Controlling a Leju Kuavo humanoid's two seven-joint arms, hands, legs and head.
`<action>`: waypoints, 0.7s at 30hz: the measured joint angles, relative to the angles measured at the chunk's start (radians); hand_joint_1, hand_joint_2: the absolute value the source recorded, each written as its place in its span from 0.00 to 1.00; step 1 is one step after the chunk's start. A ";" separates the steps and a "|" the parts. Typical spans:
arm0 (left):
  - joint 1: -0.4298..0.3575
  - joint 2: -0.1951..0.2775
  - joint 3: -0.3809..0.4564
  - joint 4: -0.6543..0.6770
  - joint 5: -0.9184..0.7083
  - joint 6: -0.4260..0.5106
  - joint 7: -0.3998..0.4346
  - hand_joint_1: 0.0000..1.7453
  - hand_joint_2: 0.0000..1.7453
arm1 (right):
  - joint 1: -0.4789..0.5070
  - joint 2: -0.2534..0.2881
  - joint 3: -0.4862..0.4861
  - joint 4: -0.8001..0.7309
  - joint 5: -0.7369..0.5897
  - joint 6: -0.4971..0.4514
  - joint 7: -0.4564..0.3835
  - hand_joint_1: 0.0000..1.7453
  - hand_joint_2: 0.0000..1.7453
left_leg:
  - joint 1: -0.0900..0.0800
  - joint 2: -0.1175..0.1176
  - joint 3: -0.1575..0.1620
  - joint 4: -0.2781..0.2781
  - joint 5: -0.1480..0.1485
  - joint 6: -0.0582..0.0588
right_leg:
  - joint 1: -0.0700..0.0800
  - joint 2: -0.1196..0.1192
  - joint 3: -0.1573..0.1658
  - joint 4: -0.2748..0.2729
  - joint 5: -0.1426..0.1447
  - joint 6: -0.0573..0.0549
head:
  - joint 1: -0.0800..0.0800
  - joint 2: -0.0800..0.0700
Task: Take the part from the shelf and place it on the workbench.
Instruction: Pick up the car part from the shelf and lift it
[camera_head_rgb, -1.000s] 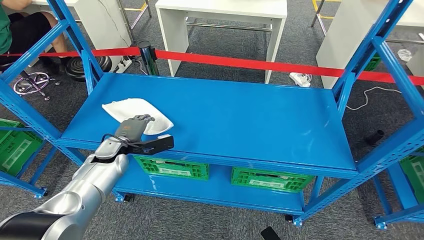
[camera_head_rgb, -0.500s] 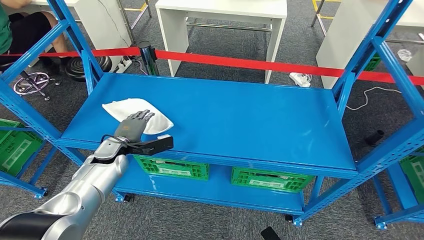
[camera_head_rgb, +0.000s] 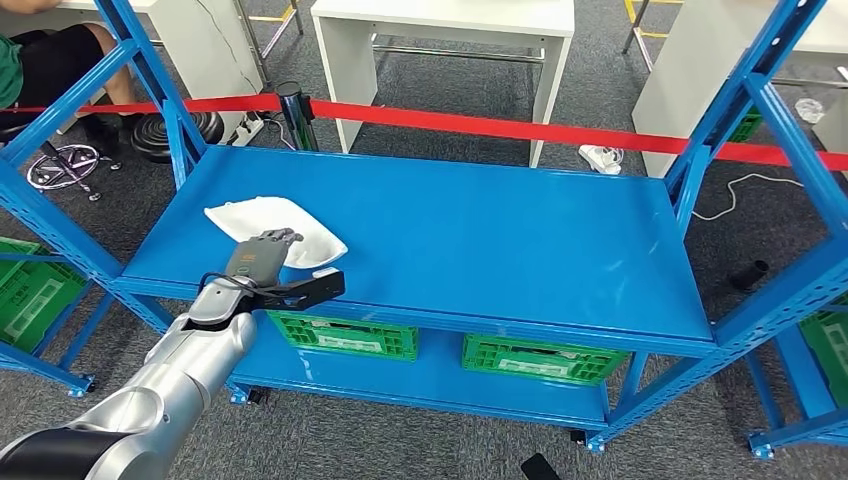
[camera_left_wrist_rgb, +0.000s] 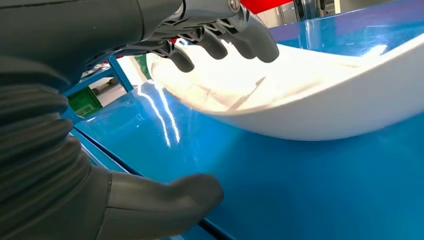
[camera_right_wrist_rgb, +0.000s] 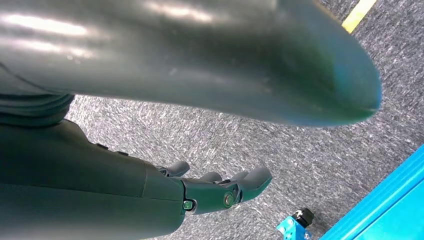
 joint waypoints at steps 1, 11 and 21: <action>0.000 0.000 0.000 0.000 0.000 -0.003 0.000 0.59 1.00 | 0.000 0.000 0.000 0.000 0.000 0.000 0.000 0.00 0.00 | 0.000 0.000 0.000 0.000 0.000 0.000 | 0.000 0.000 0.000 0.000 0.000 0.000 | 0.000 0.000; -0.001 0.000 0.000 0.000 0.006 -0.022 0.000 0.94 1.00 | 0.000 0.000 0.000 0.000 0.005 0.003 0.000 0.00 0.00 | 0.000 0.000 0.000 0.000 0.000 0.000 | 0.000 0.000 0.000 0.000 0.000 0.000 | 0.000 0.000; -0.005 0.000 0.000 0.000 0.006 -0.026 0.001 0.97 1.00 | -0.001 0.000 0.000 0.000 0.005 0.005 0.000 0.00 0.00 | 0.000 0.000 0.000 0.000 0.000 0.000 | 0.000 0.000 0.000 0.000 0.000 0.000 | 0.000 0.000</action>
